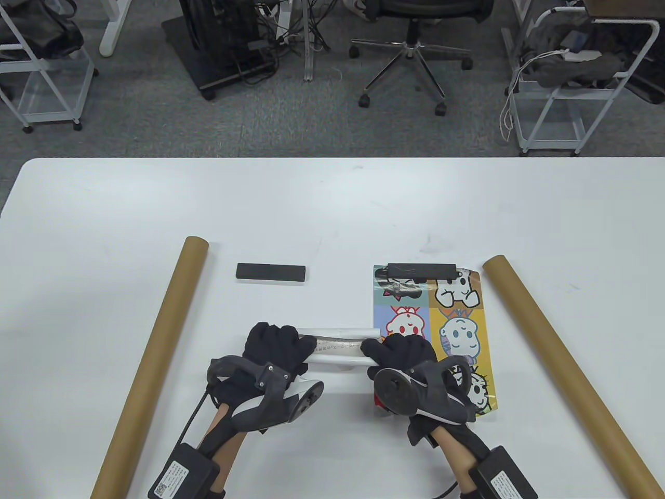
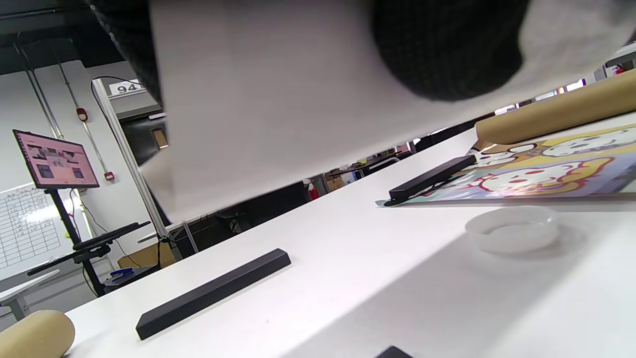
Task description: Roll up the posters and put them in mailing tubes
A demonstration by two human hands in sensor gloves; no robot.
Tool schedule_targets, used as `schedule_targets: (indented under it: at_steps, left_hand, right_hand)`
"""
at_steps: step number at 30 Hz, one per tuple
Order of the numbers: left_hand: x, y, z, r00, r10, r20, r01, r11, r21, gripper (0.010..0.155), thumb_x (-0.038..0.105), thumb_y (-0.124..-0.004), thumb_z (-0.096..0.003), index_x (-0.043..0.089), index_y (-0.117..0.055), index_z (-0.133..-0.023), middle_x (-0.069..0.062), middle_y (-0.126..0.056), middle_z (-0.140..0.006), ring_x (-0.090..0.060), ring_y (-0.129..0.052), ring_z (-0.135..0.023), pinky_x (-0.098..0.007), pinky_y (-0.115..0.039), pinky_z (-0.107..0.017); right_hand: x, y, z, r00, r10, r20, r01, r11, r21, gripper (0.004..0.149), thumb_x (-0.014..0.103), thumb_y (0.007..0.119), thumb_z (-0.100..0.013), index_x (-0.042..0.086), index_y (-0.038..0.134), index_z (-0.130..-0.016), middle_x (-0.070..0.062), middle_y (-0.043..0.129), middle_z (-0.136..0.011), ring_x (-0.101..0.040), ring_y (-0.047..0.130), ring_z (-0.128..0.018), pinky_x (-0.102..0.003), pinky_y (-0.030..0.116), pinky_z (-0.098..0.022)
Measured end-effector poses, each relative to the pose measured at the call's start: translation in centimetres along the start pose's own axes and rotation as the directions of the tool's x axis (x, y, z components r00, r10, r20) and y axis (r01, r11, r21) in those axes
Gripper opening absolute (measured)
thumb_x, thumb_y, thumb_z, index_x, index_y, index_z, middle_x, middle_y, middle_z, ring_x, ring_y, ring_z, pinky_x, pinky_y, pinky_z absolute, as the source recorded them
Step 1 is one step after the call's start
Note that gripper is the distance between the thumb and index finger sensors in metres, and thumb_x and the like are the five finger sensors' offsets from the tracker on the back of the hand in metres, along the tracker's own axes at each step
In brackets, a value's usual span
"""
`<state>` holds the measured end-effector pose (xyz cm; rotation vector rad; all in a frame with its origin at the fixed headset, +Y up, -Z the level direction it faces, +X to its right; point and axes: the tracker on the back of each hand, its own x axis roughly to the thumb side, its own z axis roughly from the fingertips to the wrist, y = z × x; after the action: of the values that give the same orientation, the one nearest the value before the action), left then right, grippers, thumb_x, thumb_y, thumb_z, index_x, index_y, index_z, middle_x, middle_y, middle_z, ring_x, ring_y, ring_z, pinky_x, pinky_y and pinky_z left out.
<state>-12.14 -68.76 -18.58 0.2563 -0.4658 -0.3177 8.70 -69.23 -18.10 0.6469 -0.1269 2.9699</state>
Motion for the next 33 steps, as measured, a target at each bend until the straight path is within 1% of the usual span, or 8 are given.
schedule_targets:
  at_steps: [7, 13, 16, 20, 23, 26, 29, 33]
  left_hand:
    - [-0.35, -0.07, -0.02, 0.999, 0.044, -0.007, -0.044, 0.999, 0.006, 0.059, 0.051, -0.076, -0.0388, 0.038, -0.076, -0.097, 0.017, -0.097, -0.079, -0.007, -0.106, -0.065, -0.042, -0.082, -0.074]
    - [-0.13, -0.01, -0.1, 0.999, 0.044, -0.003, -0.044, 0.999, -0.001, 0.053, 0.047, -0.067, -0.0439, 0.038, -0.072, -0.096, 0.015, -0.092, -0.082, -0.01, -0.102, -0.068, -0.045, -0.079, -0.075]
    - [-0.22, 0.13, -0.05, 0.999, 0.053, -0.011, -0.053, 0.999, 0.0, 0.052, 0.048, -0.069, -0.0432, 0.038, -0.071, -0.094, 0.015, -0.091, -0.079, -0.01, -0.099, -0.065, -0.046, -0.078, -0.075]
    - [-0.2, 0.2, -0.06, 0.999, 0.031, -0.008, -0.031, 1.0, 0.001, 0.05, 0.049, -0.073, -0.0412, 0.041, -0.074, -0.09, 0.016, -0.092, -0.077, -0.009, -0.1, -0.064, -0.045, -0.079, -0.075]
    - [-0.23, 0.21, 0.0, 0.999, 0.034, -0.01, -0.034, 0.999, -0.002, 0.048, 0.049, -0.073, -0.0419, 0.042, -0.075, -0.089, 0.015, -0.09, -0.081, -0.01, -0.099, -0.069, -0.046, -0.078, -0.076]
    - [-0.07, 0.3, 0.08, 1.0, 0.02, -0.011, -0.02, 1.0, -0.01, 0.048, 0.051, -0.074, -0.0413, 0.043, -0.077, -0.088, 0.013, -0.087, -0.086, -0.013, -0.096, -0.074, -0.048, -0.075, -0.077]
    - [0.15, 0.51, 0.09, 1.0, -0.026, -0.01, 0.026, 1.0, 0.001, 0.048, 0.052, -0.074, -0.0406, 0.044, -0.078, -0.088, 0.012, -0.084, -0.088, -0.014, -0.094, -0.075, -0.05, -0.073, -0.078]
    - [0.1, 0.45, 0.04, 1.0, -0.011, -0.003, 0.011, 1.0, -0.017, 0.05, 0.052, -0.075, -0.0398, 0.043, -0.079, -0.089, 0.013, -0.086, -0.085, -0.012, -0.096, -0.072, -0.049, -0.075, -0.077]
  right_hand:
    - [-0.29, 0.09, 0.06, 1.0, 0.018, -0.01, -0.018, 1.0, -0.014, 0.055, 0.036, 0.073, -0.044, 0.016, 0.074, -0.095, -0.002, 0.094, -0.078, -0.026, 0.101, -0.062, -0.057, 0.076, -0.064]
    - [-0.43, 0.21, -0.13, 1.0, -0.023, -0.009, 0.023, 1.0, 0.018, 0.054, 0.031, 0.064, -0.05, 0.013, 0.062, -0.101, -0.008, 0.083, -0.082, -0.032, 0.089, -0.063, -0.065, 0.067, -0.066]
    - [-0.39, 0.31, -0.24, 0.999, -0.03, -0.016, 0.03, 0.999, 0.022, 0.055, 0.034, 0.069, -0.049, 0.014, 0.062, -0.099, -0.006, 0.082, -0.079, -0.029, 0.088, -0.059, -0.065, 0.067, -0.066]
    - [-0.15, 0.28, -0.28, 1.0, -0.009, -0.022, 0.009, 1.0, 0.022, 0.048, 0.034, 0.069, -0.048, 0.02, 0.069, -0.093, -0.004, 0.084, -0.076, -0.028, 0.09, -0.058, -0.063, 0.069, -0.066]
    - [-0.13, 0.31, -0.03, 1.0, 0.005, -0.021, -0.005, 1.0, 0.013, 0.047, 0.034, 0.07, -0.047, 0.021, 0.072, -0.093, -0.009, 0.081, -0.085, -0.032, 0.089, -0.067, -0.065, 0.066, -0.067]
    - [-0.17, 0.31, 0.09, 1.0, 0.012, -0.029, -0.012, 1.0, 0.017, 0.049, 0.036, 0.071, -0.046, 0.022, 0.074, -0.093, -0.013, 0.077, -0.09, -0.035, 0.086, -0.07, -0.067, 0.064, -0.067]
    - [-0.15, 0.25, 0.09, 0.999, 0.016, -0.034, -0.015, 1.0, 0.02, 0.049, 0.036, 0.072, -0.045, 0.022, 0.075, -0.092, -0.011, 0.077, -0.087, -0.033, 0.086, -0.067, -0.067, 0.065, -0.067]
    - [-0.18, 0.23, 0.09, 1.0, 0.005, -0.027, -0.004, 0.999, 0.036, 0.051, 0.036, 0.072, -0.046, 0.019, 0.074, -0.094, -0.009, 0.079, -0.082, -0.032, 0.087, -0.065, -0.066, 0.065, -0.067]
